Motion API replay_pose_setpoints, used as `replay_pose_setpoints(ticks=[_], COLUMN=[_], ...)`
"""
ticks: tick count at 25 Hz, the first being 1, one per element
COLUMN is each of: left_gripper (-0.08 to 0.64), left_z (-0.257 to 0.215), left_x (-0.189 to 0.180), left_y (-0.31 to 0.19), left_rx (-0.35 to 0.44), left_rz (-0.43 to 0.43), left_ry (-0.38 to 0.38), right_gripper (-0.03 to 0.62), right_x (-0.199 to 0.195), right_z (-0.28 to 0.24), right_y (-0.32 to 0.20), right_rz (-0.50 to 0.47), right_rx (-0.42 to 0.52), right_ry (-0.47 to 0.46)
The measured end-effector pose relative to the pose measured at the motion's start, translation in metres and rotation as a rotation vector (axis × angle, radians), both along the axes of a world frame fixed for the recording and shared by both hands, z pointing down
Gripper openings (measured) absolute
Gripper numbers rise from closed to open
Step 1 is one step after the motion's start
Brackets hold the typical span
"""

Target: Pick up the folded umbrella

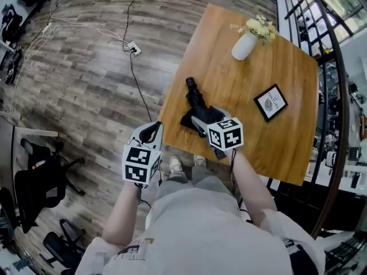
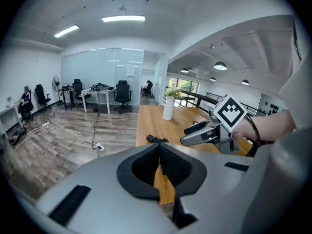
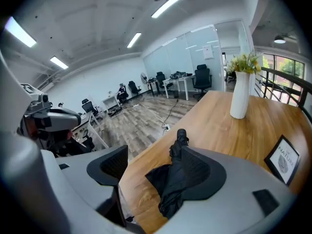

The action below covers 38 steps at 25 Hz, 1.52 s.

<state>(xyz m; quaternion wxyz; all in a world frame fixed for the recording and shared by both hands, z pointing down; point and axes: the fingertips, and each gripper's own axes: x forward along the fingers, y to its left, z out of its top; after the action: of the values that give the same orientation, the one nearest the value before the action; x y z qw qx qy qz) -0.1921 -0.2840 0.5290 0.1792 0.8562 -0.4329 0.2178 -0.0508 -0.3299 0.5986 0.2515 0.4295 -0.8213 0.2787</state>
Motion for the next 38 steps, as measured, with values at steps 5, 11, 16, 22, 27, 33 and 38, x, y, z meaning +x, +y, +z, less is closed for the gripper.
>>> replay_pose_setpoints(ticks=[5,11,16,22,27,33,38], left_gripper=[0.019,0.02,0.02,0.02,0.02,0.02,0.02], left_z=[0.045,0.097,0.121,0.14,0.14,0.132,0.108], left_x=[0.007,0.017,0.026,0.032,0.039,0.044,0.043], left_y=[-0.015,-0.024,-0.027,-0.022,-0.023,-0.006,-0.017], left_rx=[-0.099,-0.208,-0.269,-0.316,-0.319,-0.314,-0.262], left_rz=[-0.022,-0.032,-0.014,-0.011,-0.018,-0.042,-0.099], left_ry=[0.003,0.001,-0.028,-0.056,-0.064,-0.062,-0.047], right_gripper=[0.348,0.356,0.356,0.371,0.352,0.281,0.279], right_x=[0.009,0.017,0.018,0.025,0.026,0.032,0.041], right_z=[0.048,0.088,0.126,0.175,0.183,0.179,0.143], right_y=[-0.021,-0.046,-0.054,-0.046,-0.049,-0.035,-0.042], right_rz=[0.012,0.073,0.064,0.044,0.025,0.036,0.055], right_rx=[-0.078,-0.136,-0.206,-0.3,-0.335,-0.423,-0.389], right_ry=[0.016,0.008,0.053,0.148,0.13,0.046,-0.046])
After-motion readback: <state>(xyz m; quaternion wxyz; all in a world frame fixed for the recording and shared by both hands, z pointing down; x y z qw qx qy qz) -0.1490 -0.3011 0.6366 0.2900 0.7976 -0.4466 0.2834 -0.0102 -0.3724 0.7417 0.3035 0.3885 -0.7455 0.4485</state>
